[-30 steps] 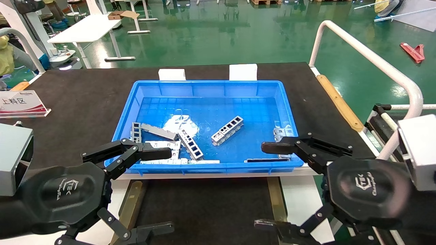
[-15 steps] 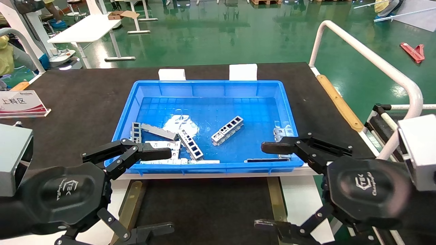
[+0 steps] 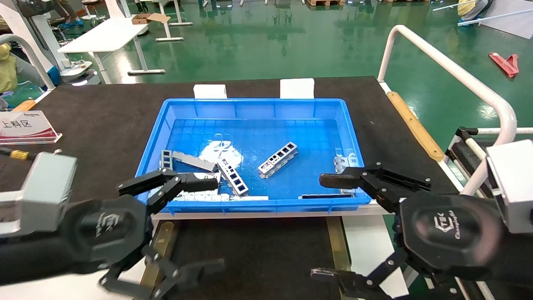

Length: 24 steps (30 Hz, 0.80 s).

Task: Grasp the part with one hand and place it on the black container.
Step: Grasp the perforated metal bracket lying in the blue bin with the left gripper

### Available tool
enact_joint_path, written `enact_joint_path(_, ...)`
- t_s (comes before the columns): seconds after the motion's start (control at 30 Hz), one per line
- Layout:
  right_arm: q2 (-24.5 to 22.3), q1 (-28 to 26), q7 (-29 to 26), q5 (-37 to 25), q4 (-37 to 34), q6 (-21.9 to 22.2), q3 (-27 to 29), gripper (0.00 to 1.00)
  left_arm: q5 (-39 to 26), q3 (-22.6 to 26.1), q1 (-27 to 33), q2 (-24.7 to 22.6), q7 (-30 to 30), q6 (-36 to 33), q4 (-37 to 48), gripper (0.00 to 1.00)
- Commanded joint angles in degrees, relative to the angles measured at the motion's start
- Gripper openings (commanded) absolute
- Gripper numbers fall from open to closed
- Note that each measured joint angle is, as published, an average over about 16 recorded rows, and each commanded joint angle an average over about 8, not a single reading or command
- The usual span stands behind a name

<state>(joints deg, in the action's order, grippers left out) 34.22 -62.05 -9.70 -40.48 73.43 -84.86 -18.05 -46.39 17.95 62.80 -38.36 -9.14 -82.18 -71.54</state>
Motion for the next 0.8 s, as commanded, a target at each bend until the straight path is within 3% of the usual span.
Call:
enact_joint_path(0.03, 0.00, 0.00, 0.00, 0.00, 0.00, 0.00, 0.00, 1.00, -1.11, 0.36, 0.43, -0.54, 0.27, 0.73, 0.41, 1.00)
enact_joint_path(0.43, -0.01, -0.01, 0.02, 0.02, 0.00, 0.01, -0.03, 1.00, -8.88, 3.92, 4.96, -8.79, 2.41, 7.29, 7.07, 1.00)
enact_joint_path(0.8, -0.02, -0.02, 0.03, 0.04, 0.00, 0.02, -0.05, 1.00, -14.99, 6.90, 10.29, -17.48, 7.36, 11.85, 18.82, 1.00)
